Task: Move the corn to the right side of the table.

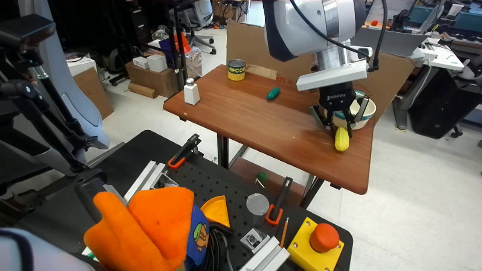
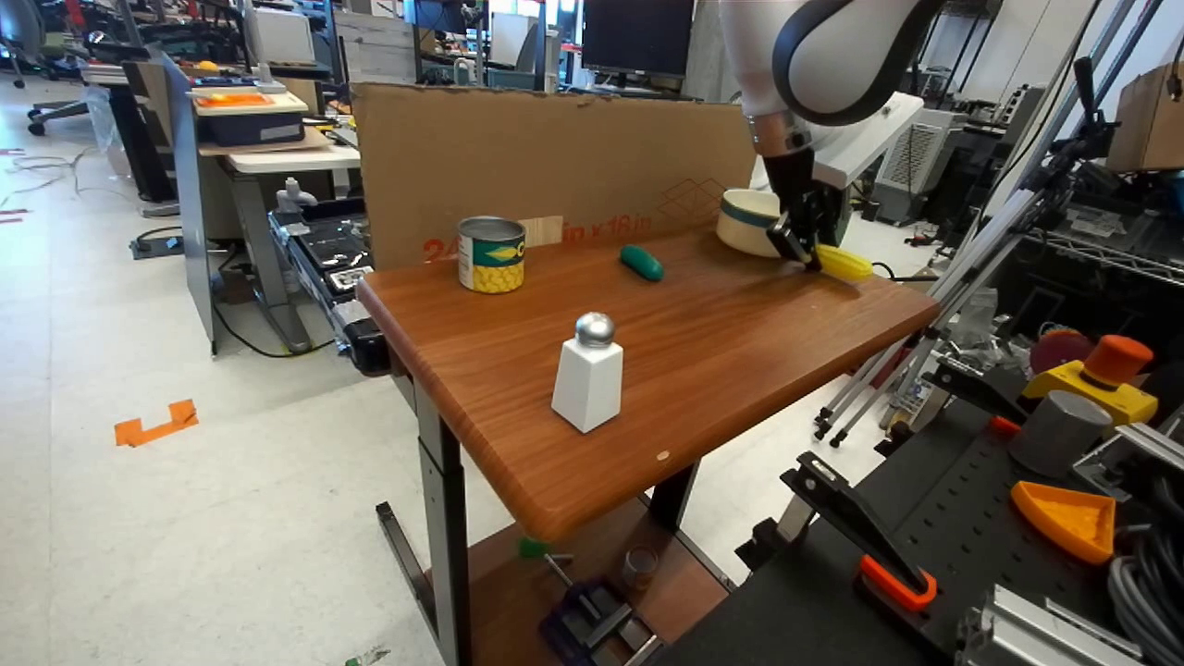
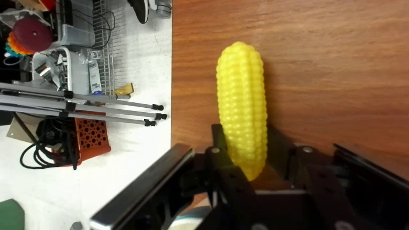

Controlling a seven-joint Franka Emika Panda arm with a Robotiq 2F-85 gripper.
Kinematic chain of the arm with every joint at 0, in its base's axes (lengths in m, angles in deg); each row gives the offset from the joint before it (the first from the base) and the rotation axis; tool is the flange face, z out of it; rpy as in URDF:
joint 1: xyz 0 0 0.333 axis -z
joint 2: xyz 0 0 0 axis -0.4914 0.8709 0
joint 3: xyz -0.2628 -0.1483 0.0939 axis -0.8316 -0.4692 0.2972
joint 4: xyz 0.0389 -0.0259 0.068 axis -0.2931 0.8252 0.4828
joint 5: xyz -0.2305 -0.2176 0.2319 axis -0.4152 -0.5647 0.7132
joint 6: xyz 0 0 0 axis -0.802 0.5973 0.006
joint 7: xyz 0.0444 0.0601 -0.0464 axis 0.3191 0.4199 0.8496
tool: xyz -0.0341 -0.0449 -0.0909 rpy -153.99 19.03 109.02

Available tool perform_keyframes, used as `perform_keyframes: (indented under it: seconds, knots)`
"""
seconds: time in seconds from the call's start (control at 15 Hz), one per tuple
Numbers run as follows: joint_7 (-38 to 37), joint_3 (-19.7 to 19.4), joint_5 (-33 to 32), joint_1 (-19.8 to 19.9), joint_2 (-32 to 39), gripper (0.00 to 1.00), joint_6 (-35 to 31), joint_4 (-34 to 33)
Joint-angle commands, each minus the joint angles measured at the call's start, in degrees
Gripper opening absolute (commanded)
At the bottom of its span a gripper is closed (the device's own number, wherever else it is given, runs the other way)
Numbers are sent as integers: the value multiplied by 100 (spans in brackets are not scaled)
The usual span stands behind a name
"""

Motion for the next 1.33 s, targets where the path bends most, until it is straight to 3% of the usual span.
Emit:
perform_keyframes:
  seconds: [0.0, 0.07, 0.33, 0.47, 0.8, 1.07, 1.27]
  knots:
    - [133, -82, -399, -72, 115, 68, -20, 70]
    - [167, -66, -481, -69, 97, 69, 1, 107]
    - [224, -15, -711, -4, 21, 93, 80, 298]
    - [332, 31, -685, 26, -38, 100, 211, 385]
    - [604, 135, -531, 104, -447, 100, 330, 832]
    - [1248, 484, 38, 362, -1661, 100, 113, 1949]
    - [1869, 754, 851, 490, -2596, 100, -3, 2597]
